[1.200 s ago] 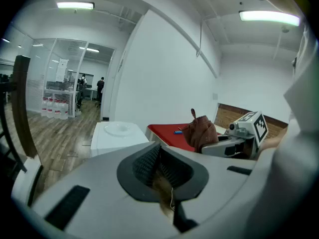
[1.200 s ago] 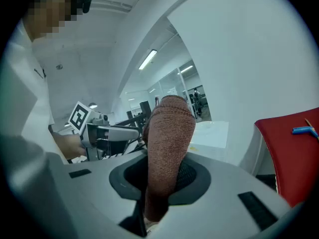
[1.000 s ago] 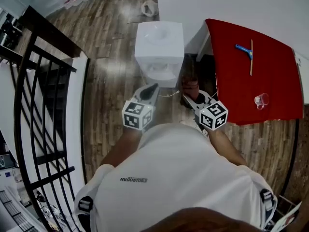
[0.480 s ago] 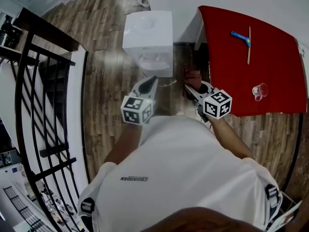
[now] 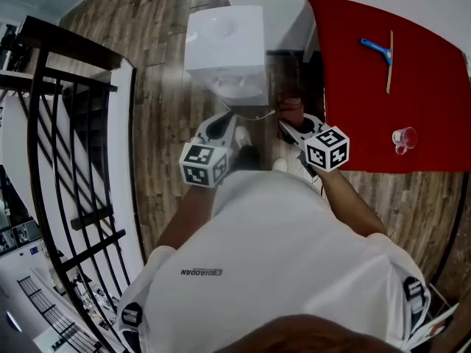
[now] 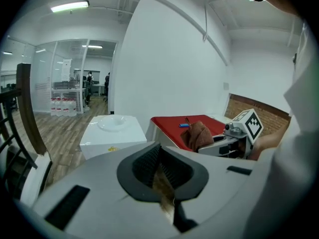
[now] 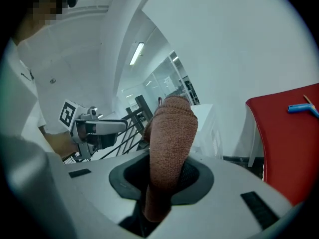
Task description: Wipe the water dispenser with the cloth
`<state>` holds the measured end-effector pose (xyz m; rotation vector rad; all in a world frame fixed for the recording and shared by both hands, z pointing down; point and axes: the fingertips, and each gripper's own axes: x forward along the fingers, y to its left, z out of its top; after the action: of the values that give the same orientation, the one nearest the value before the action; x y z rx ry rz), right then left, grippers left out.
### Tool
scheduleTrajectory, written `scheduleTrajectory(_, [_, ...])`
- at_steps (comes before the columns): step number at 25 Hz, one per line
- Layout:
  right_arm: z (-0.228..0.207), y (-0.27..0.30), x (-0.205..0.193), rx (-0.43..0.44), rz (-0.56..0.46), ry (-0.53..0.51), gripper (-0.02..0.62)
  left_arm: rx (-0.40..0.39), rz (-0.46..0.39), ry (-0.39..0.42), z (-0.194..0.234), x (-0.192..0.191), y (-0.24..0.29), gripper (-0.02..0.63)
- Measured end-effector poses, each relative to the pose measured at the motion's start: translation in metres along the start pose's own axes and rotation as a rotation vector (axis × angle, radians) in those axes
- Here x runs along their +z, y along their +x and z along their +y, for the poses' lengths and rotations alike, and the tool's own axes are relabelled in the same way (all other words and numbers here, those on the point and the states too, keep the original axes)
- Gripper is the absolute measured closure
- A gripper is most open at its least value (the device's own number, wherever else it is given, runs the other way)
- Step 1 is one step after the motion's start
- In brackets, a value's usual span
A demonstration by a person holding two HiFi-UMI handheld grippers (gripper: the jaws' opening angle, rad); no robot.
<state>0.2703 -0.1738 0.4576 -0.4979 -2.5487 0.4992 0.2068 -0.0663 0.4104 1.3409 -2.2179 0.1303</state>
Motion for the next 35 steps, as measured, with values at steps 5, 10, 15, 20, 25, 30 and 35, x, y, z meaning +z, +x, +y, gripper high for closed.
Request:
scheduleTrajectory(5, [-0.017, 0.024, 0.025, -0.051, 0.031, -0.086, 0.522, -0.043, 0.03, 0.0, 0.029, 0.013, 0.032, 0.605])
scheduleTrajectory(10, [-0.041, 0.053, 0.05, -0.14, 0.15, -0.339, 0.522, -0.084, 0.041, 0.025, 0.065, 0.039, 0.064, 0.604])
scheduleTrajectory(15, [-0.069, 0.097, 0.089, -0.265, 0.229, -0.567, 0.522, -0.146, 0.127, 0.052, 0.109, 0.038, 0.089, 0.604])
scheduleTrajectory(20, [-0.117, 0.134, 0.12, -0.404, 0.336, -0.78, 0.522, -0.228, 0.178, 0.095, 0.132, 0.034, 0.105, 0.605])
scheduleTrajectory(25, [-0.164, 0.176, 0.142, -0.452, 0.453, -0.948, 0.522, -0.307, 0.233, 0.244, 0.139, 0.019, 0.107, 0.605])
scheduleTrajectory(30, [-0.209, 0.212, 0.166, -0.429, 0.512, -0.917, 0.522, -0.285, 0.24, 0.185, 0.155, 0.009, 0.103, 0.605])
scheduleTrajectory(35, [-0.26, 0.245, 0.197, -0.43, 0.569, -0.89, 0.522, -0.216, 0.235, 0.128, 0.166, 0.008, 0.105, 0.604])
